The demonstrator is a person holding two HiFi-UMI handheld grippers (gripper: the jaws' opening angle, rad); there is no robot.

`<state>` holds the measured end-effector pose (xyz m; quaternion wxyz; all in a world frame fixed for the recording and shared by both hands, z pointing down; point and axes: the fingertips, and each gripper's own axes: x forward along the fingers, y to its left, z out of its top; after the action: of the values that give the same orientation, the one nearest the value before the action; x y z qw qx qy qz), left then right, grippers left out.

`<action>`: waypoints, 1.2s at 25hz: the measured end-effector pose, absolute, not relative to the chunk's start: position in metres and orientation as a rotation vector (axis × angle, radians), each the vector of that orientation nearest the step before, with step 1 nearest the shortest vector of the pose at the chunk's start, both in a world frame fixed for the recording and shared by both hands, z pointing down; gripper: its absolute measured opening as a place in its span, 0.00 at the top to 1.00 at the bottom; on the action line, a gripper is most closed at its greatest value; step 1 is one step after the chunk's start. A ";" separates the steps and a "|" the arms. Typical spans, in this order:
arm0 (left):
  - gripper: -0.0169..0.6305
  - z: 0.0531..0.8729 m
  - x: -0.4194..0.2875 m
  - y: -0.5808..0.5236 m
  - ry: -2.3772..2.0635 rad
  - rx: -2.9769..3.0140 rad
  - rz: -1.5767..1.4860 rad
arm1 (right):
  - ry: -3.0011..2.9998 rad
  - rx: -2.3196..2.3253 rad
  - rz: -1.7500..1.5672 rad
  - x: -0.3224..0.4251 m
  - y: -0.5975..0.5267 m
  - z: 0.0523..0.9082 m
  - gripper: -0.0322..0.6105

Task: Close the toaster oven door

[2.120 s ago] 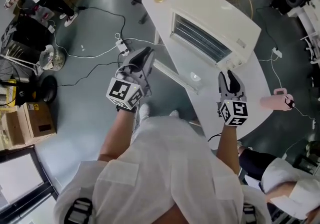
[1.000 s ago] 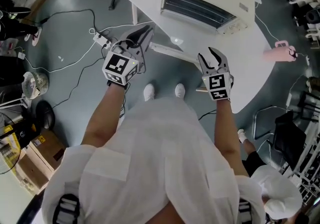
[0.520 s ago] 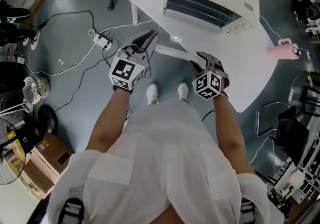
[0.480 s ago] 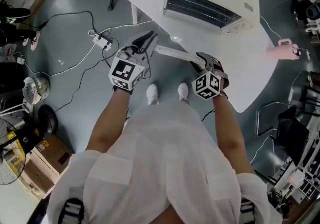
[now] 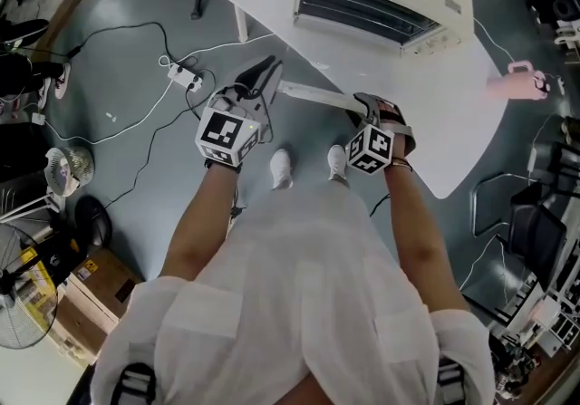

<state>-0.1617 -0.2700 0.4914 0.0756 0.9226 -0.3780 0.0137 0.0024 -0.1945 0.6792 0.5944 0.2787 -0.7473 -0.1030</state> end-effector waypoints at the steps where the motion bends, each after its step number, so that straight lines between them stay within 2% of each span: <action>1: 0.93 0.491 -0.162 -0.271 -1.133 2.767 0.040 | -1.728 0.648 -0.240 0.003 -0.195 0.681 0.65; 9: 0.93 0.496 -0.162 -0.276 -1.137 2.759 0.049 | -1.683 0.621 -0.272 0.004 -0.200 0.694 0.67; 30: 0.93 0.492 -0.167 -0.279 -1.141 2.767 0.031 | -1.658 0.553 -0.268 -0.002 -0.193 0.706 0.84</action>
<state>-0.1668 -0.2789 0.4917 0.0739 0.9219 -0.3801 0.0103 -0.0021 -0.1931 0.7064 0.6339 0.2420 -0.7251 -0.1174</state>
